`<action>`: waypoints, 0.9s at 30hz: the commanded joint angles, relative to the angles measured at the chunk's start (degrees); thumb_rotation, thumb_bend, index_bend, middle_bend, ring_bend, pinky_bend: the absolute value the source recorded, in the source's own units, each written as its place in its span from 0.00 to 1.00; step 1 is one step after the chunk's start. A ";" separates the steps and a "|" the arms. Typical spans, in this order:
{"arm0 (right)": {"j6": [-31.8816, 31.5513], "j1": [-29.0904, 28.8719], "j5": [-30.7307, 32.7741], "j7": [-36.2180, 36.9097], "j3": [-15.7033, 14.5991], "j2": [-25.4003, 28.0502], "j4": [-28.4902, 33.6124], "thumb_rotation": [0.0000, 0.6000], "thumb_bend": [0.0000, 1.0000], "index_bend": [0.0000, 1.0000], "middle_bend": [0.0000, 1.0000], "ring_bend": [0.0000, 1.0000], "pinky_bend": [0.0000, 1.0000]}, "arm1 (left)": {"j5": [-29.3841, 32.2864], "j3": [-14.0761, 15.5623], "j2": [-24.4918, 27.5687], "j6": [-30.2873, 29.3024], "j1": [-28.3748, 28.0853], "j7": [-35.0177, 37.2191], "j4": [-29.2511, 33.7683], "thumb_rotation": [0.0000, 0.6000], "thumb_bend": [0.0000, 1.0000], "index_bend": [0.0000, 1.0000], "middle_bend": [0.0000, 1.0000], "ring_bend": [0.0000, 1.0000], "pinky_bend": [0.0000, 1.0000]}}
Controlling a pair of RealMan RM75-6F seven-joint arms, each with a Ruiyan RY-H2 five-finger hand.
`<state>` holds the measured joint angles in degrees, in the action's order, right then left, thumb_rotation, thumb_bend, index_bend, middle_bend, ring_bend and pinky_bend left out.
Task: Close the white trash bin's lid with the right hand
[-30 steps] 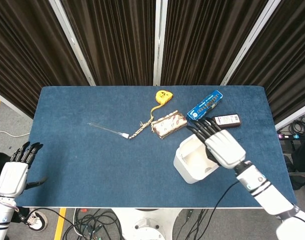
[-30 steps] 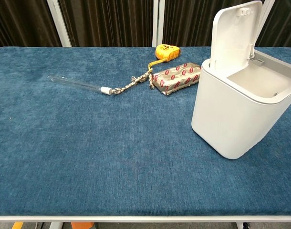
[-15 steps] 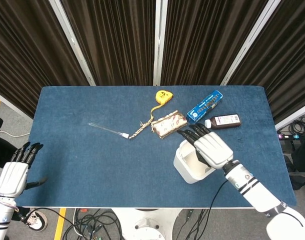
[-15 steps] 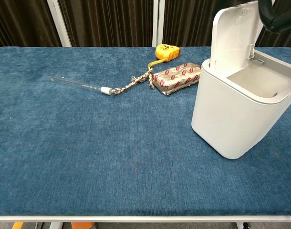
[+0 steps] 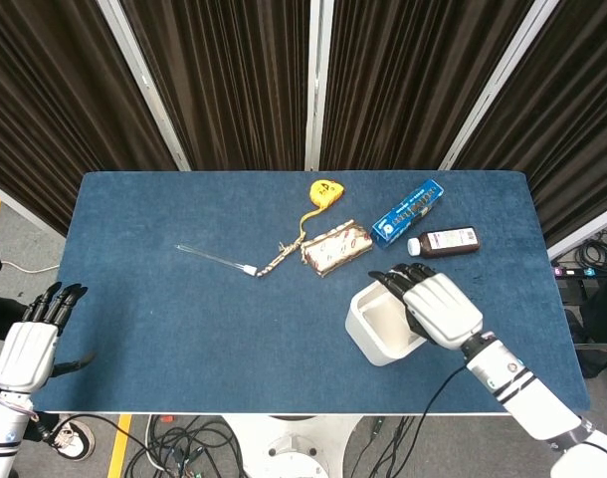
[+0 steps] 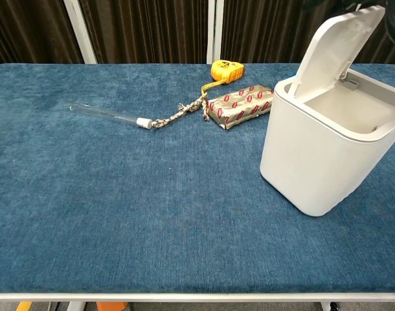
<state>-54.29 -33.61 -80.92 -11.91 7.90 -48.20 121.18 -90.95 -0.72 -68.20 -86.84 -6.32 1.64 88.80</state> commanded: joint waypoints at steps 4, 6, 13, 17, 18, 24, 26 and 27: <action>-2.20 2.91 -5.41 2.21 -2.99 1.51 0.20 1.00 1.00 0.12 0.26 0.17 0.23 | -0.21 0.06 0.19 -0.16 0.04 -0.05 0.30 1.00 0.00 0.11 0.11 0.02 0.15; -2.71 3.65 -6.83 2.62 -3.79 1.94 0.16 1.00 1.00 0.12 0.27 0.18 0.24 | -0.20 0.05 0.24 -0.17 0.03 -0.05 0.37 1.00 0.00 0.11 0.11 0.02 0.15; -3.05 5.69 -10.29 3.40 -6.59 2.79 -0.64 1.00 1.00 0.12 0.27 0.18 0.24 | -0.34 0.13 0.28 -0.07 -0.03 -0.29 0.60 1.00 0.00 0.11 0.11 0.02 0.15; -2.85 6.31 -10.81 3.68 -7.52 2.05 -1.79 1.00 1.00 0.12 0.27 0.18 0.24 | -0.40 0.19 0.22 0.01 -0.06 -0.49 0.64 1.00 0.00 0.11 0.11 0.02 0.15; -2.80 6.38 -10.82 3.79 -7.62 1.83 -2.07 1.00 1.00 0.12 0.27 0.18 0.24 | -0.38 0.16 0.24 0.04 -0.10 -0.51 0.66 1.00 0.00 0.11 0.11 0.02 0.15; -2.66 6.52 -11.13 4.63 -7.92 0.35 -3.70 1.00 1.00 0.12 0.26 0.18 0.24 | -0.25 0.08 0.25 -0.07 -0.04 -0.46 0.63 1.00 0.00 0.11 0.11 0.02 0.15; -2.55 6.52 -11.09 4.92 -7.99 -0.20 -4.29 1.00 1.00 0.12 0.25 0.18 0.24 | -0.14 0.25 0.11 0.18 -0.01 -0.35 0.42 1.00 0.00 0.11 0.11 0.02 0.15; -2.44 6.52 -11.05 5.00 -8.05 -0.40 -4.52 1.00 1.00 0.12 0.25 0.18 0.24 | -0.14 0.32 0.05 0.26 0.00 -0.35 0.31 1.00 0.00 0.11 0.11 0.02 0.15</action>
<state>-56.81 -27.09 -92.00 -7.01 -0.10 -48.48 116.78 -91.10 -0.43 -68.13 -86.60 -6.33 1.28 89.13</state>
